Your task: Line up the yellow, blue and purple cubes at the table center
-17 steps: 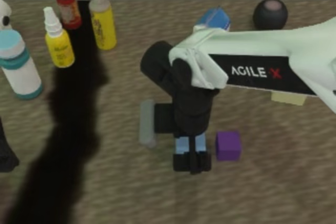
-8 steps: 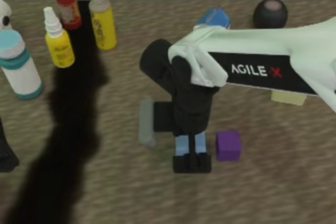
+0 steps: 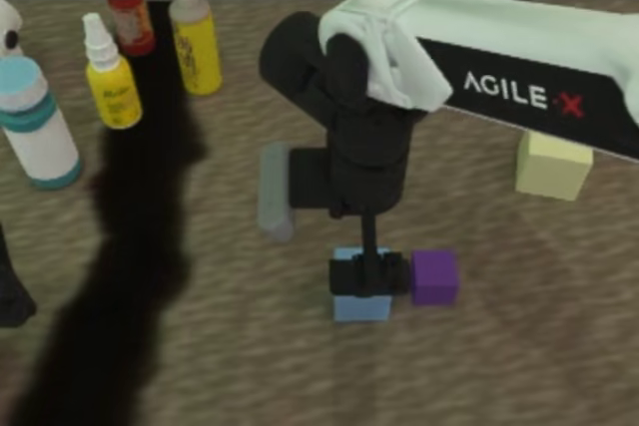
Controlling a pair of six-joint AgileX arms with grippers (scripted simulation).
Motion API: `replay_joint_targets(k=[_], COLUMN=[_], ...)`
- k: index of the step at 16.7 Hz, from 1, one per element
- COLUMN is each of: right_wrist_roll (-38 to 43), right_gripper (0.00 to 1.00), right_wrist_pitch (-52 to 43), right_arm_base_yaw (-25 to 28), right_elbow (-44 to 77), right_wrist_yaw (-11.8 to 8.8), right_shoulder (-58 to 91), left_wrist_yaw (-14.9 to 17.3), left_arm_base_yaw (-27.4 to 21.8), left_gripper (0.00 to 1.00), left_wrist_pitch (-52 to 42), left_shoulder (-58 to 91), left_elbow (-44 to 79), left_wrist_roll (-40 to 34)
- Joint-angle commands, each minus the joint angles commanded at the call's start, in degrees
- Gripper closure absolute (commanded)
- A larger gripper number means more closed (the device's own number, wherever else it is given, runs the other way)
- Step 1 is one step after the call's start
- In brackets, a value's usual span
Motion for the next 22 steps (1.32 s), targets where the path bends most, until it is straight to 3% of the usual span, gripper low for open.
replay_joint_targets(k=[4, 7, 16, 22], right_wrist_roll=[-0.1, -2.9, -18.8, -20.5], right_gripper=[0.0, 0.0, 0.0, 0.0], right_wrist_pitch=[0.1, -1.0, -7.1, -7.5], right_arm_base_yaw=[-0.4, -4.2, -31.8, -34.0], right_elbow=[0.0, 2.8, 17.6, 19.1], right_wrist_yaw=[0.0, 0.1, 0.3, 0.3], right_shoulder=[0.3, 1.9, 11.0, 11.6], left_wrist_yaw=[0.0, 0.0, 0.0, 0.0], left_arm_base_yaw=[0.0, 0.0, 0.0, 0.0], left_gripper=[0.0, 0.0, 0.0, 0.0], left_wrist_pitch=[0.0, 0.0, 0.0, 0.0], left_shoulder=[0.0, 0.0, 0.0, 0.0], left_elbow=[0.0, 0.0, 0.0, 0.0], left_wrist_roll=[0.0, 0.0, 0.0, 0.0])
